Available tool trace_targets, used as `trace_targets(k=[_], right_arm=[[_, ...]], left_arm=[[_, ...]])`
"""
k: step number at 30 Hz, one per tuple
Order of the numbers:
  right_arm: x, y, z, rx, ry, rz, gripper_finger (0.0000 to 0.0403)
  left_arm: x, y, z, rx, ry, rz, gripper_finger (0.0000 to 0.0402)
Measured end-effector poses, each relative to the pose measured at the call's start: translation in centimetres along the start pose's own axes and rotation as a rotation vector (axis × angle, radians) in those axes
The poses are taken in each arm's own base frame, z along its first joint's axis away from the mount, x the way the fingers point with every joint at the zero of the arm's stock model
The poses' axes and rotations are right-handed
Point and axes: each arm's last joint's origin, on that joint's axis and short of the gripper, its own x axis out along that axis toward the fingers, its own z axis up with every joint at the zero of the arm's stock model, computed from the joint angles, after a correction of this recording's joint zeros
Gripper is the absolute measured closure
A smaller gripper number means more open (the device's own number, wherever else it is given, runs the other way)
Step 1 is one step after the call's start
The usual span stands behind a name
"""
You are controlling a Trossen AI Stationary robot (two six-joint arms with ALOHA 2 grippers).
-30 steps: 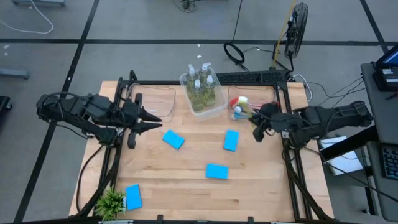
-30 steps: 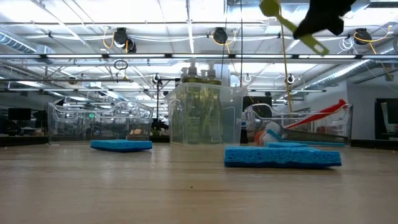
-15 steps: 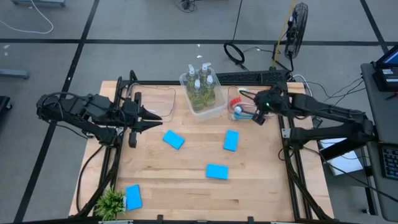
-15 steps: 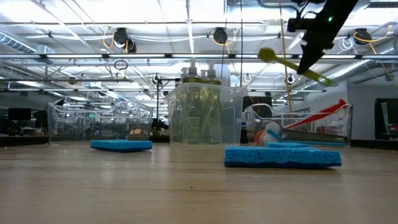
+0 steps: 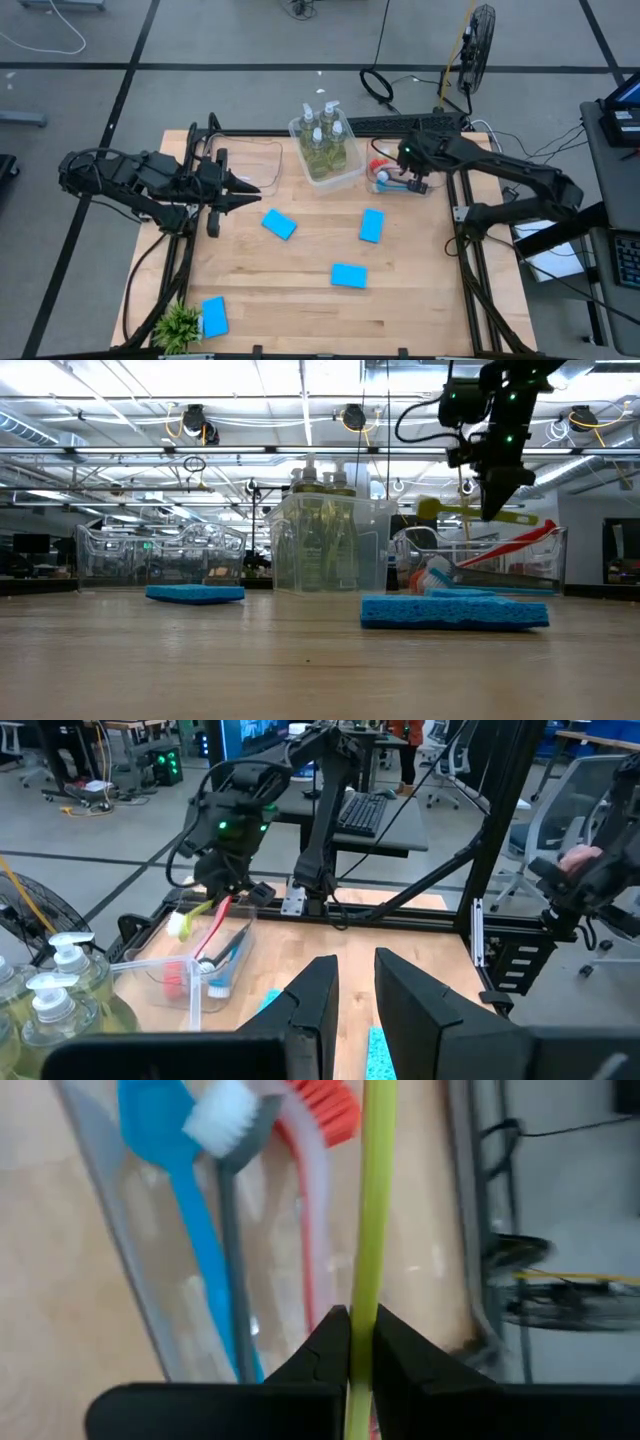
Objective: Pick & Place Kitchen Sink Supplies
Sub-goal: Put the green dish brush into the right transparent bin, then put the blue sponge into the left transparent bin
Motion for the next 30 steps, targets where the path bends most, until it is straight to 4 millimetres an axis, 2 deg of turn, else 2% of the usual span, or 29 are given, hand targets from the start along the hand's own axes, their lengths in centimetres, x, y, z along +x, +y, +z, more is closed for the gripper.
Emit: trace_targets(k=[14,21,30], right_arm=[[3.3,-0.8,-0.3,-0.063,0.129,0.197,0.0389],[4.3,-1.0,-0.2,-0.06,0.163,0.209,0.0389],[4.4,-0.9,-0.2,-0.06,0.17,0.209,0.0335]], left_arm=[[0.0,0.0,-0.2,0.001,0.022,0.003,0.033],[0.0,0.0,-0.2,-0.001,0.024,0.004,0.033],[0.0,0.0,-0.2,-0.001,0.025,0.004,0.033]])
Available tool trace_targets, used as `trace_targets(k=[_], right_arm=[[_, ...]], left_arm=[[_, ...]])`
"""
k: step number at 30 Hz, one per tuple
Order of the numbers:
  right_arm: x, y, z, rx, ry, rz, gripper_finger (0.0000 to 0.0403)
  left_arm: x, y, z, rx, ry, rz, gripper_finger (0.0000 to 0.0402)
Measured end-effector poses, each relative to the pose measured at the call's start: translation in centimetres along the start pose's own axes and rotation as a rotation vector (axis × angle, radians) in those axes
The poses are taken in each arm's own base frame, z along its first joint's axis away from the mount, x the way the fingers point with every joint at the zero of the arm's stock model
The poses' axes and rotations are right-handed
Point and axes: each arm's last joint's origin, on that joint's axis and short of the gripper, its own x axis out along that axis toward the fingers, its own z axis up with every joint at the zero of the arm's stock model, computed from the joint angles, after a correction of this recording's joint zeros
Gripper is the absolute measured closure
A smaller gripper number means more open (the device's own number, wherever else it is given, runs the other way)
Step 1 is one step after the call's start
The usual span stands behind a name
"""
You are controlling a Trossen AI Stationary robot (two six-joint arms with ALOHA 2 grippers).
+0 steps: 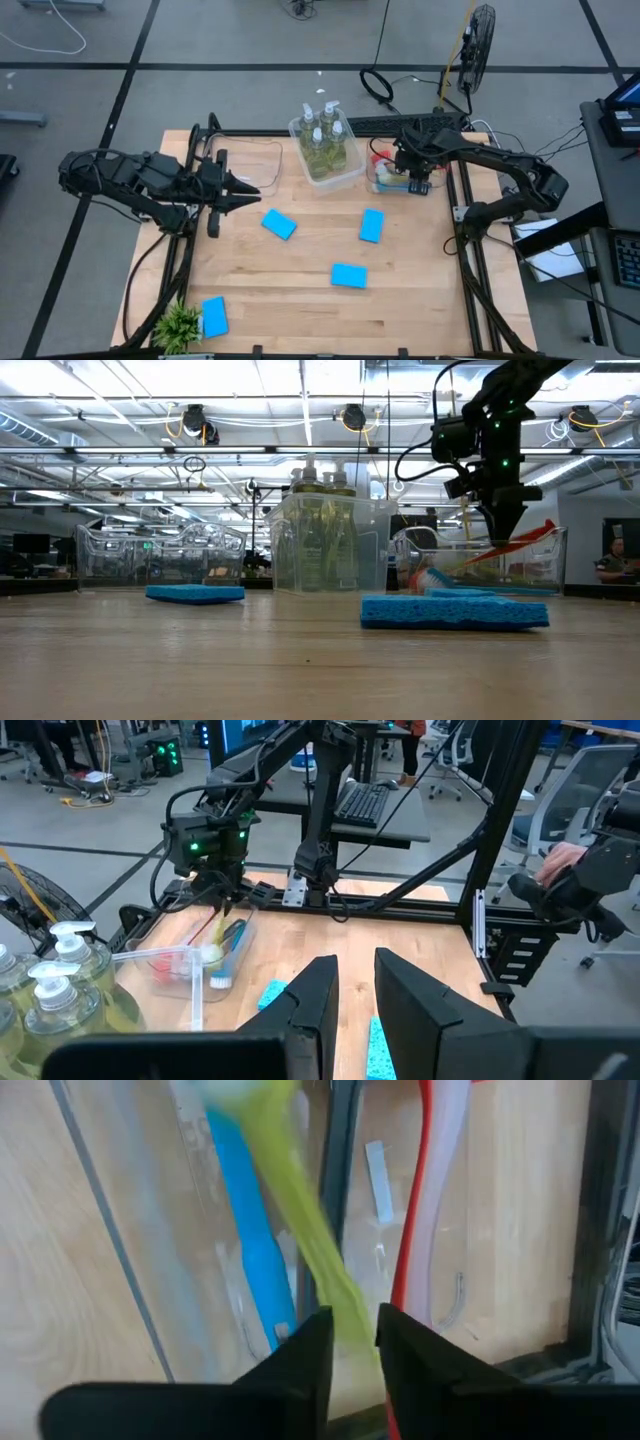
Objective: Pick & Place Kitchen Sink Supplies
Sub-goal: Put the blue sponge into the left transparent bin
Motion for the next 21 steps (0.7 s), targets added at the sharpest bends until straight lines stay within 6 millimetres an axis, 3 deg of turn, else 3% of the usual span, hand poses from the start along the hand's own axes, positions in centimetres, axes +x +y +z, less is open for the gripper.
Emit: trace_targets(k=[7,11,16,21], right_arm=[[-0.2,0.0,-0.1,0.024,-0.007,-0.009,0.029],[-1.4,0.2,-0.3,0.099,-0.065,-0.028,0.0283],[-5.1,1.1,-0.7,0.149,-0.253,0.004,0.0296],[-9.2,2.8,-1.4,0.252,-0.514,0.25,0.0304]], left_arm=[[0.0,0.0,-0.1,0.001,0.005,0.0,0.033],[0.0,0.0,-0.1,-0.001,0.011,-0.014,0.033],[0.0,0.0,-0.3,0.0,0.036,-0.011,0.033],[0.0,-0.1,-0.4,-0.001,0.044,-0.056,0.033]])
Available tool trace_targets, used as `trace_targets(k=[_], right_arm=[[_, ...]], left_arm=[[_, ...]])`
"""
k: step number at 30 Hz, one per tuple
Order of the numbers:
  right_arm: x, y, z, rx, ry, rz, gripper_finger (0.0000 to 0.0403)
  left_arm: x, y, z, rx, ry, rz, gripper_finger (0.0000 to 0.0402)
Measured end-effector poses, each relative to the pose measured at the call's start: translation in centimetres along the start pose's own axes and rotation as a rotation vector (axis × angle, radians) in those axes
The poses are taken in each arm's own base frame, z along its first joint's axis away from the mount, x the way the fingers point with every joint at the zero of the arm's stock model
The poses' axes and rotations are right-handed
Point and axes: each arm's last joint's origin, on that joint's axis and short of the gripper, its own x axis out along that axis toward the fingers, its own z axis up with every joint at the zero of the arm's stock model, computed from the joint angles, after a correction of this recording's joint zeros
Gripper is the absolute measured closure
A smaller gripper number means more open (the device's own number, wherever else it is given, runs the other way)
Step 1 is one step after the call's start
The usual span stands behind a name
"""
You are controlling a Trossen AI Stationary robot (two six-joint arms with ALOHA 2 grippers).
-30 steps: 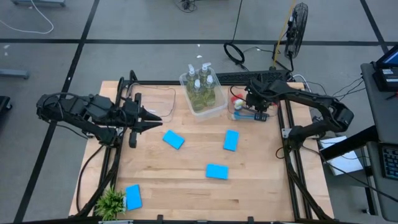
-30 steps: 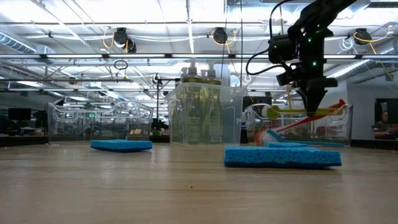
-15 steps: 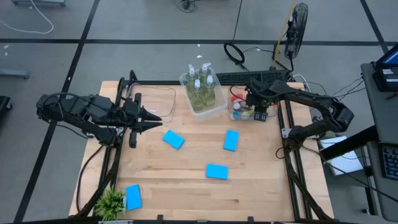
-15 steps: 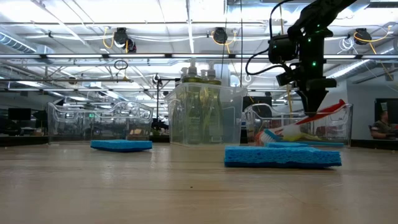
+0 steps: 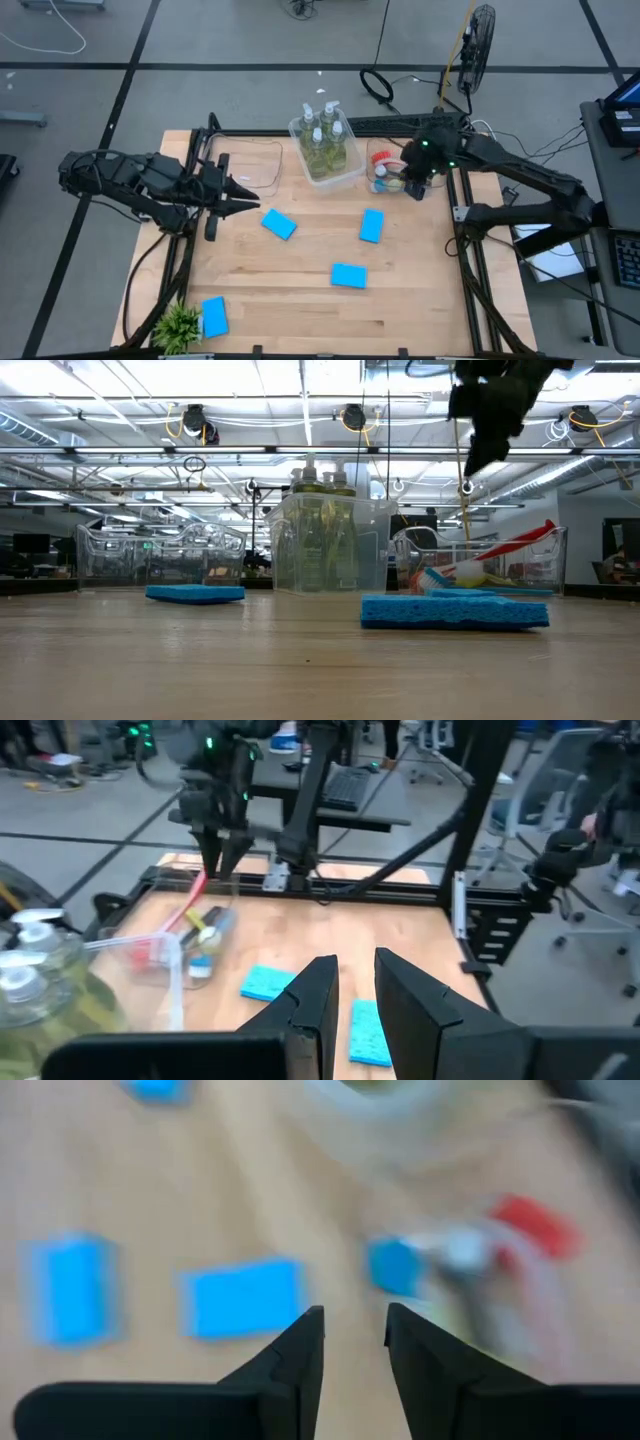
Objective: Pick & Place Kitchen Sink Supplies
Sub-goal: Put the blue sponge into the left transparent bin
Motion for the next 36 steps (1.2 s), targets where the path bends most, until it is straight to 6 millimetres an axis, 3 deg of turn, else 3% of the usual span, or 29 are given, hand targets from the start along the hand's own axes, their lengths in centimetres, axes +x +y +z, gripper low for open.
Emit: trace_targets(k=[4,8,16,25,36], right_arm=[[-1.5,1.7,0.1,0.213,-0.093,0.205,0.03],[-1.8,3.2,-0.3,0.372,-0.037,0.299,0.0286],[-0.8,5.6,-0.9,0.666,0.118,0.291,0.0232],[3.1,6.4,-3.7,0.833,0.178,0.147,0.0202],[9.8,5.7,-7.4,1.039,-0.027,0.21,0.0206]], left_arm=[[0.0,-0.1,-0.1,0.009,0.012,-0.022,0.033],[0.0,0.0,-0.2,0.019,0.027,-0.024,0.033],[0.3,-0.1,-1.1,0.044,0.067,-0.023,0.033],[0.3,0.1,-3.5,0.053,0.017,-0.047,0.033],[-1.3,1.2,-8.2,0.0,-0.105,-0.063,0.033]])
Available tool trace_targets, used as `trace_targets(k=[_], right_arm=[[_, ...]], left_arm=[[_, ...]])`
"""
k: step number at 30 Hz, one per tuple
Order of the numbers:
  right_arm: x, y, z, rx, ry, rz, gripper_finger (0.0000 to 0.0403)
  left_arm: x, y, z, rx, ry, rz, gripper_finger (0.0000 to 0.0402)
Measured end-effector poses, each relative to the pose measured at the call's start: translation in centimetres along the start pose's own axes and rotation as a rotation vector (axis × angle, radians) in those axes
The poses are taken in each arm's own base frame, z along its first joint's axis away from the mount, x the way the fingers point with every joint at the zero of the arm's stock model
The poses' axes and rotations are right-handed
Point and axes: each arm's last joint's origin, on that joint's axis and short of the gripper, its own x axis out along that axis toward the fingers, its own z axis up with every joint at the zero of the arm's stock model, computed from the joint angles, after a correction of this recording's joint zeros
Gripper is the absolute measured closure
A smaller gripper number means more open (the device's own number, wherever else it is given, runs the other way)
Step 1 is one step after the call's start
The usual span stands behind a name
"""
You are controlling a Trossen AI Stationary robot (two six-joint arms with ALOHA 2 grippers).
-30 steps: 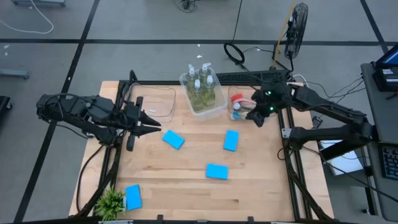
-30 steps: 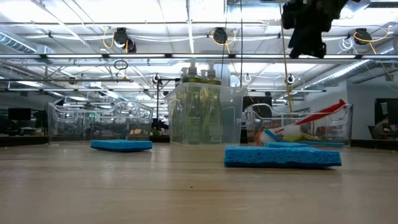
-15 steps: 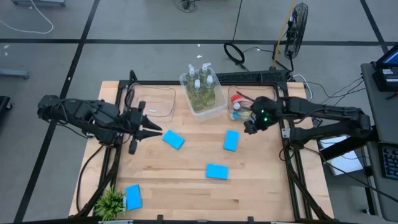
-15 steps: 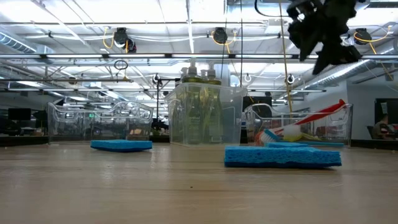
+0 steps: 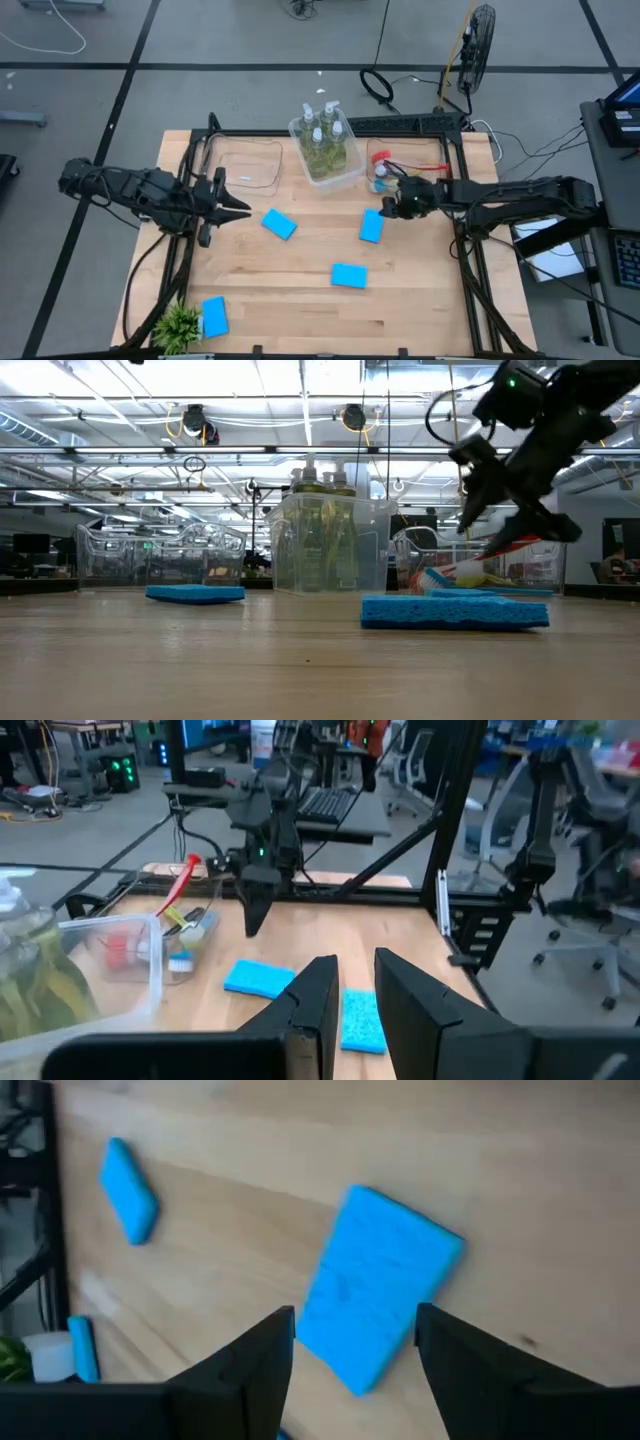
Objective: Pick & Place Kitchen Sink Supplies
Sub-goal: Put the blue sponge into the left transparent bin
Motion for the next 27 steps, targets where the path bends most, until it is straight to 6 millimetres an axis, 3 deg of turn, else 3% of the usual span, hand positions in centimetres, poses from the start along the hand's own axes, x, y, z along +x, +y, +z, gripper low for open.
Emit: trace_targets(k=[6,20,27], right_arm=[[0.8,-1.9,-0.9,0.107,0.074,-0.039,0.0206],[1.3,-1.5,-2.2,0.192,0.089,-0.045,0.0206],[3.1,-1.2,-2.0,0.208,0.089,-0.033,0.0206]], left_arm=[[-0.2,0.2,-1.3,-0.037,-0.003,0.001,0.033],[-0.1,0.3,-1.4,-0.025,-0.002,0.017,0.033],[-0.1,0.4,-1.4,-0.022,-0.011,0.059,0.033]])
